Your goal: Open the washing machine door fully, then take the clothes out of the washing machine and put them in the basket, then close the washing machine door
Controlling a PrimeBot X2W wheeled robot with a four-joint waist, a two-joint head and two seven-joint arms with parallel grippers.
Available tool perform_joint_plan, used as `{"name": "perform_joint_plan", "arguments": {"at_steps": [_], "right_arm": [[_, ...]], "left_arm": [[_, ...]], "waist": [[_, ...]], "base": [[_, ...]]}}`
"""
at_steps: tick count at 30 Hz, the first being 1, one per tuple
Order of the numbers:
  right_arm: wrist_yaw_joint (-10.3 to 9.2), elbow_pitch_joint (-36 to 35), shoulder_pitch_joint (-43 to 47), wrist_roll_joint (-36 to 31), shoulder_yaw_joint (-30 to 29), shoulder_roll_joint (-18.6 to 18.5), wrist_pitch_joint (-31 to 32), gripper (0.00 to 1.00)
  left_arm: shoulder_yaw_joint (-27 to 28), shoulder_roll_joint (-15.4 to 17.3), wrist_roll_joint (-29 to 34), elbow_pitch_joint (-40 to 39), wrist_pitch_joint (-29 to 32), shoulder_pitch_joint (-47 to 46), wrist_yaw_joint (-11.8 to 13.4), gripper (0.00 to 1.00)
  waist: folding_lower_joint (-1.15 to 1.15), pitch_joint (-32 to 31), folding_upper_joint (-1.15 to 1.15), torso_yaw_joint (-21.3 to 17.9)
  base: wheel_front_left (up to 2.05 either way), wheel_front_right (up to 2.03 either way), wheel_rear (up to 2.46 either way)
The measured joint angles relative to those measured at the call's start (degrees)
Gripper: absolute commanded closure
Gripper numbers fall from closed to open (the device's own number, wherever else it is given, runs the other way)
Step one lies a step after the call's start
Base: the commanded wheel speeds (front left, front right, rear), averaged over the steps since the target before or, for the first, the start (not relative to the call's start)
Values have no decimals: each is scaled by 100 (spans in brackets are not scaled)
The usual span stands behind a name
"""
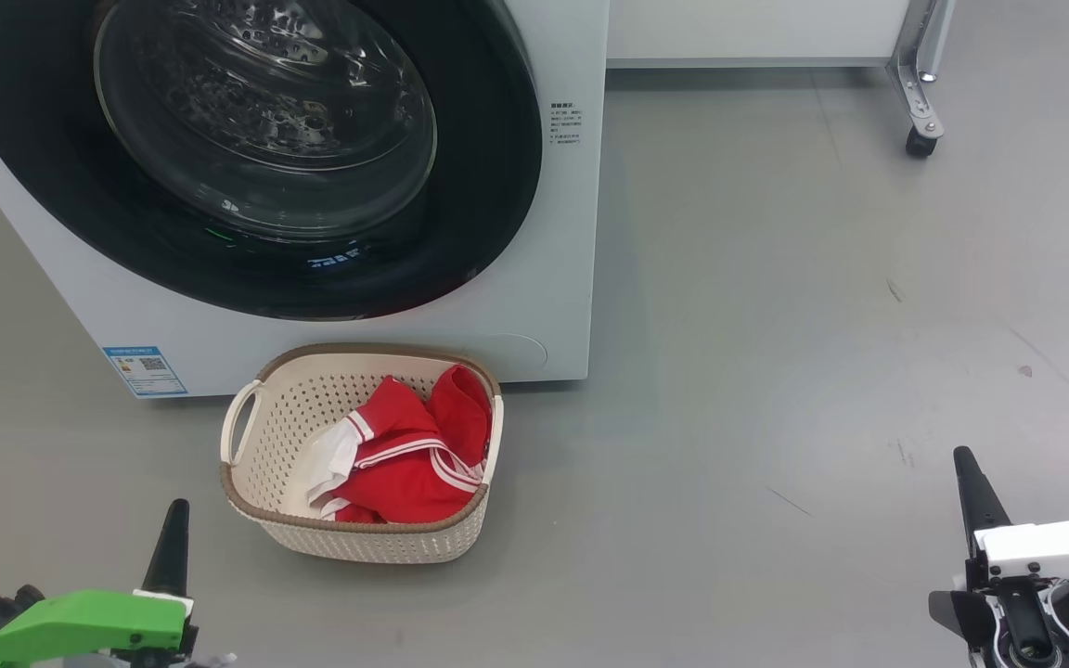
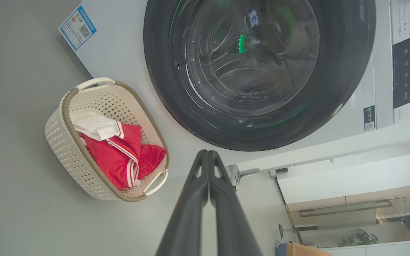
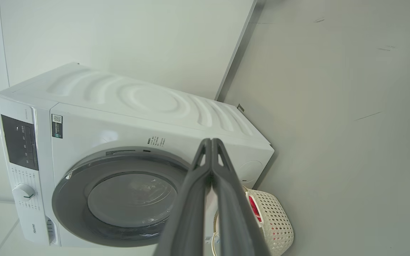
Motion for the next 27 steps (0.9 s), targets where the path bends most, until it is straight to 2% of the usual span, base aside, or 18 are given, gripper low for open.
{"name": "perform_joint_plan", "arguments": {"at_steps": [19,27], "right_arm": [[97,142,-243,1281,-248,81,355,100],[98,151,-246,1298,-261,87,355,100]], "left_arm": [[238,-1,-1313,-40,360,-142,-43,100],[253,-1,-1316,-45,360,-149,-44,100]], "waist": [[0,11,0,7],[0,11,0,7]], "base": [[0,0,0],[0,0,0]]}}
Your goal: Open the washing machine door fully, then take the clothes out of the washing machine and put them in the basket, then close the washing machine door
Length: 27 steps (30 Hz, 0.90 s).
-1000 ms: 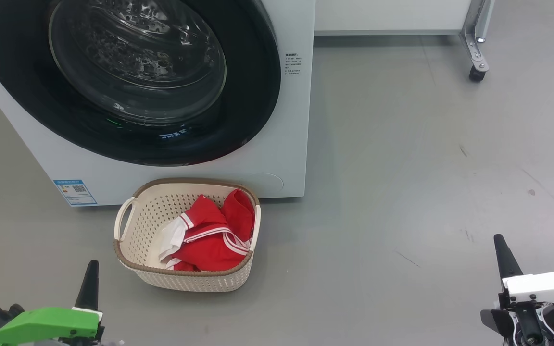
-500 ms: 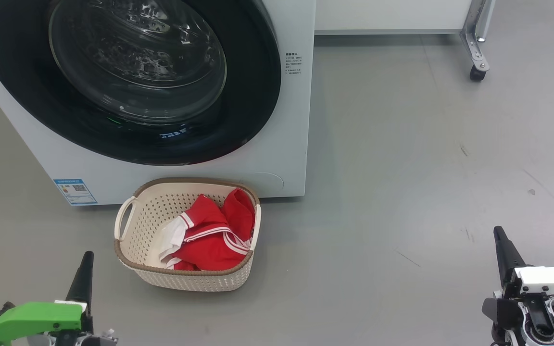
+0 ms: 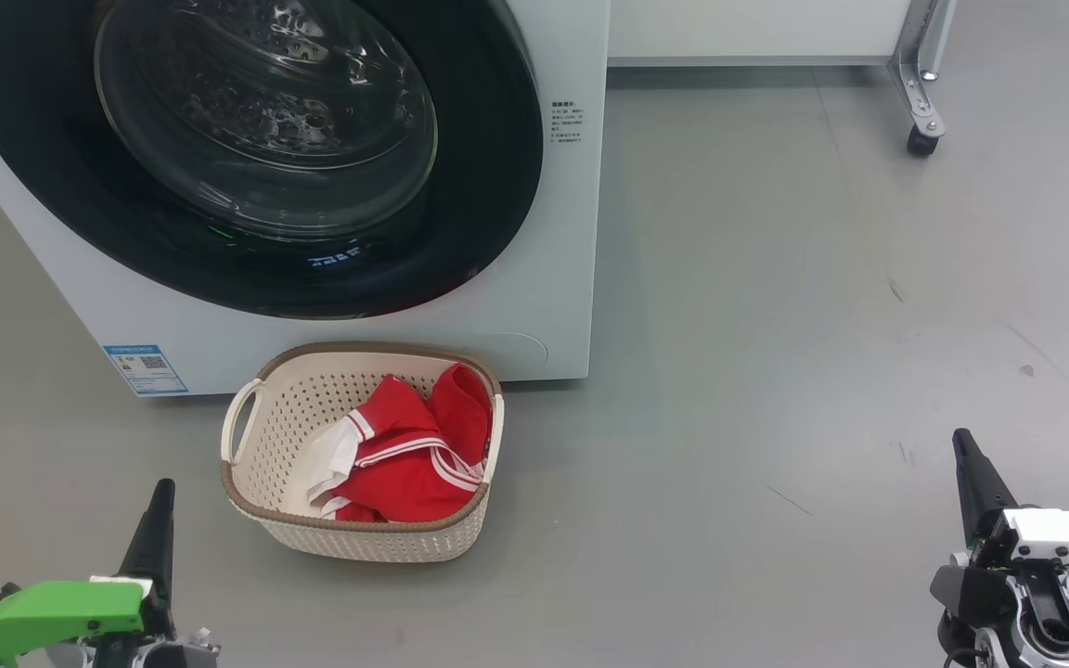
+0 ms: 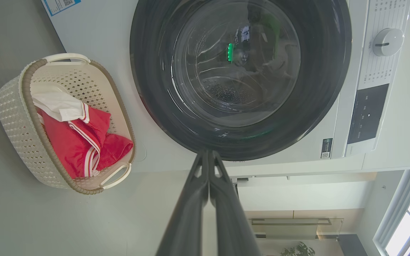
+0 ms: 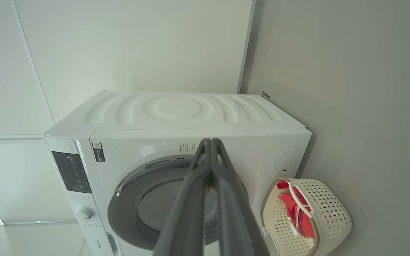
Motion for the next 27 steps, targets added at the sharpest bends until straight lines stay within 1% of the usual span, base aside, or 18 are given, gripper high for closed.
{"name": "perform_joint_plan", "arguments": {"at_steps": [27], "right_arm": [[0,0,-1,0,-7,0,14,100]], "left_arm": [[0,0,0,-15,0,-1,0,100]], "waist": [[0,0,0,0]], "base": [[0,0,0]]}}
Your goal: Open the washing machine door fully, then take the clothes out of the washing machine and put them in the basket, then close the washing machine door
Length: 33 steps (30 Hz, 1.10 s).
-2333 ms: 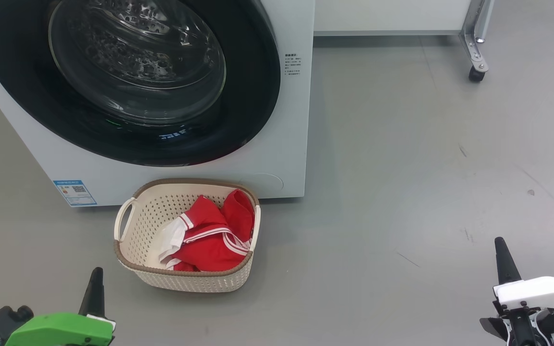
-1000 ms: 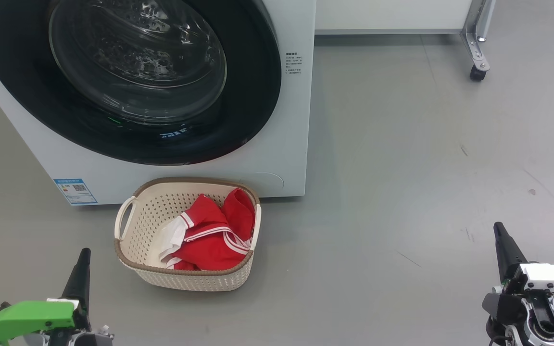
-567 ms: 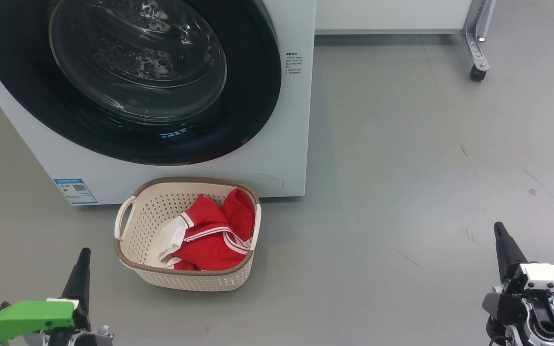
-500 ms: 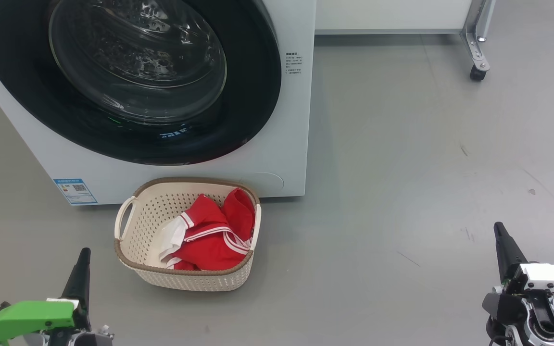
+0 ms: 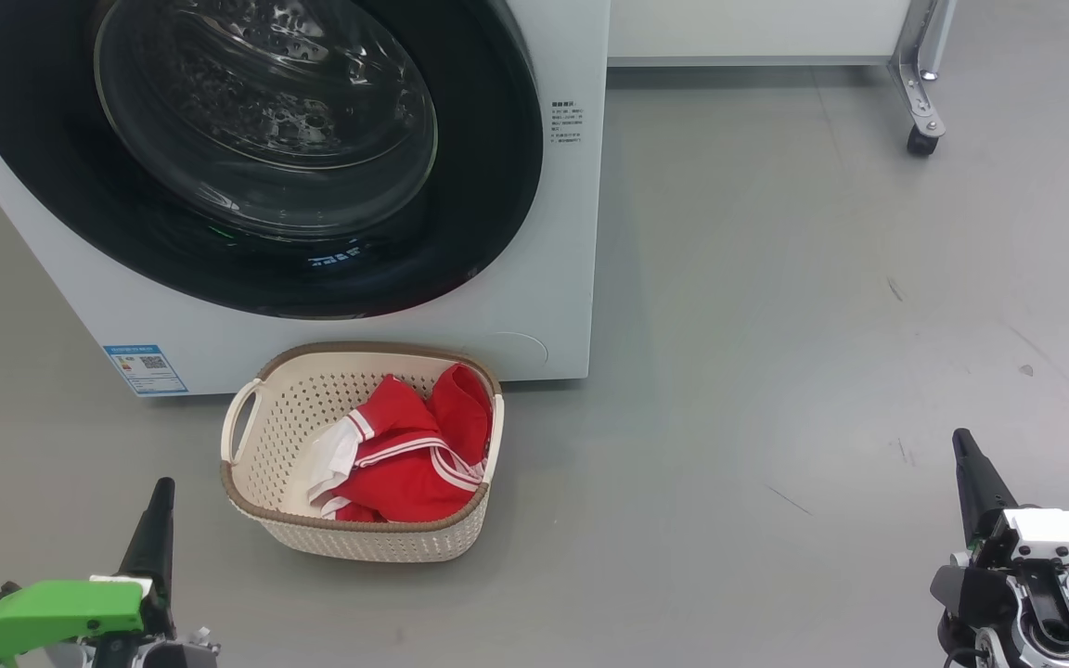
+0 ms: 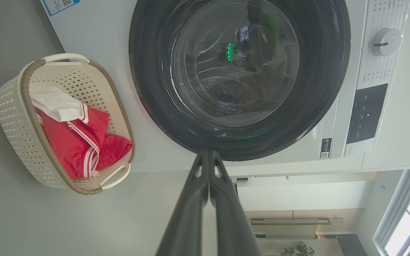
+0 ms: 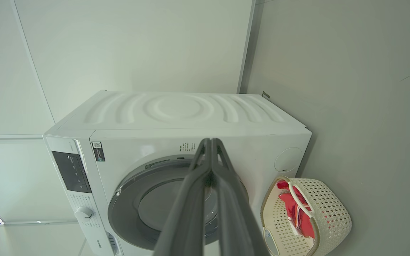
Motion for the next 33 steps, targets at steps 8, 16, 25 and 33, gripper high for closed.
{"name": "perform_joint_plan", "arguments": {"at_steps": [8,16,25,33], "right_arm": [[0,0,0,-1,-1,0,1,100],[0,0,0,0,-2,1,1,100],[0,0,0,0,-3,1,1,100],[0,0,0,0,-4,2,1,100]], "left_arm": [[0,0,0,-2,0,0,0,100],[0,0,0,-3,0,0,0,100],[0,0,0,-5,0,0,0,100],[0,0,0,-5,0,0,0,100]], "waist": [[0,0,0,0],[0,0,0,0],[0,0,0,0],[0,0,0,0]], "base": [[0,0,0],[0,0,0],[0,0,0],[0,0,0]]}}
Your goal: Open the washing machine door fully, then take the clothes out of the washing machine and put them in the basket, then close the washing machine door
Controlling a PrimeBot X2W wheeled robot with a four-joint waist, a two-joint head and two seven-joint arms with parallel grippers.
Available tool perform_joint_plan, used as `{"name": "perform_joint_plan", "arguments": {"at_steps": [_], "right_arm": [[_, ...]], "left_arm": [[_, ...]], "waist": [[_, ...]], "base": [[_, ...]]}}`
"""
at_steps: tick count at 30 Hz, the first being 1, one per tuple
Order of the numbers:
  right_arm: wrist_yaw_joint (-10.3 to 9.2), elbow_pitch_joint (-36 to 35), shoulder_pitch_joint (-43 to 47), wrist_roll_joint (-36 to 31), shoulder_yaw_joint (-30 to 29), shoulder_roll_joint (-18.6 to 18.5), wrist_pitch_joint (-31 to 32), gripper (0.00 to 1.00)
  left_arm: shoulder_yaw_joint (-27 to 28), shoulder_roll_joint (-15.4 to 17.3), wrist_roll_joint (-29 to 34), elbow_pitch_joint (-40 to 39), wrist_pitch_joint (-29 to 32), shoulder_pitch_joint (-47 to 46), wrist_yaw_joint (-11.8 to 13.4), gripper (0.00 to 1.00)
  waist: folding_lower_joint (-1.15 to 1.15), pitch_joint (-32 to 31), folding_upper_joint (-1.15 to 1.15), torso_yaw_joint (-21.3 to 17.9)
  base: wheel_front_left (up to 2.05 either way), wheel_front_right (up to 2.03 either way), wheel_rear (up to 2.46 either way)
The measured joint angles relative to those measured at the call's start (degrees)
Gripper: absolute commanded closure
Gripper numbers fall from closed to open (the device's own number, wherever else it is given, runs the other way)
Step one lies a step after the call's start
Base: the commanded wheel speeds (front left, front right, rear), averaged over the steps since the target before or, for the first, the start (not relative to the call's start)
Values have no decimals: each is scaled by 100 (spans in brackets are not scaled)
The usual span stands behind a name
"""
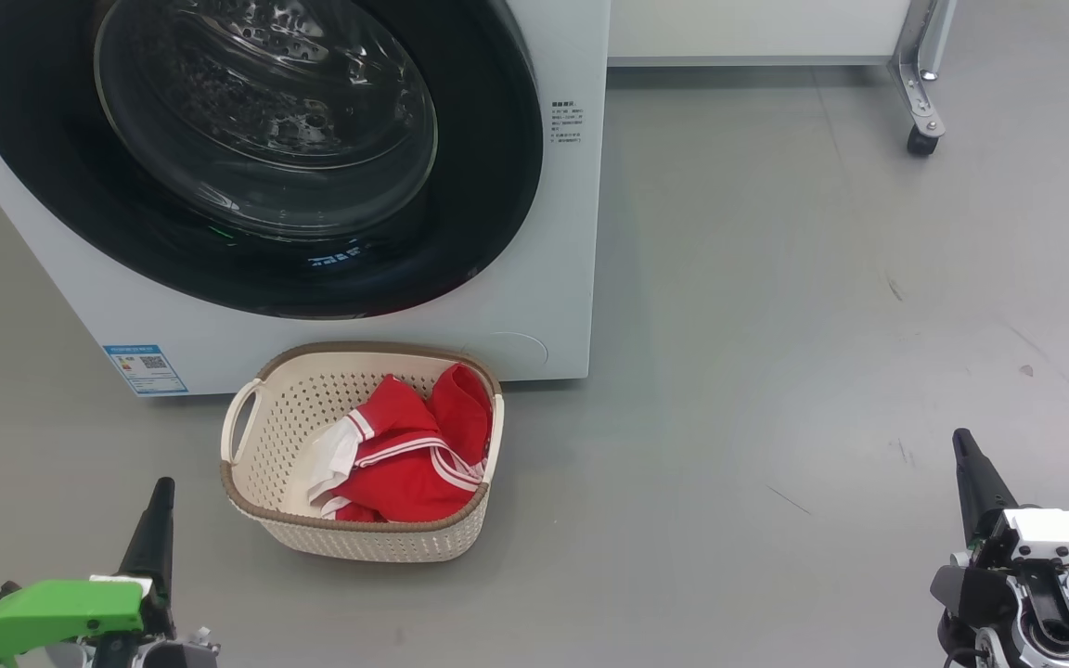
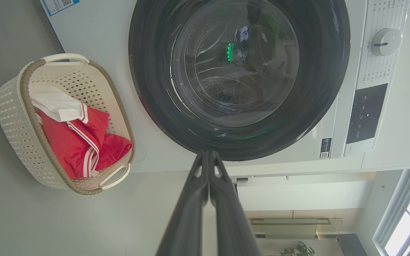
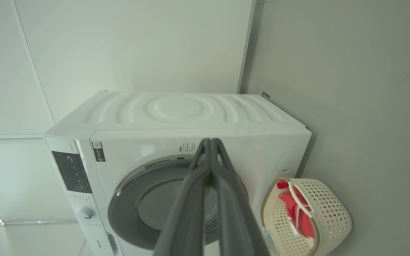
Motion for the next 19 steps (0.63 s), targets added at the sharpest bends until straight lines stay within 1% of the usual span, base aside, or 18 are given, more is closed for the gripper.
{"name": "perform_joint_plan", "arguments": {"at_steps": [19], "right_arm": [[0,0,0,-1,-5,3,0,100]], "left_arm": [[0,0,0,-2,0,0,0,100]], "waist": [[0,0,0,0]], "base": [[0,0,0]]}}
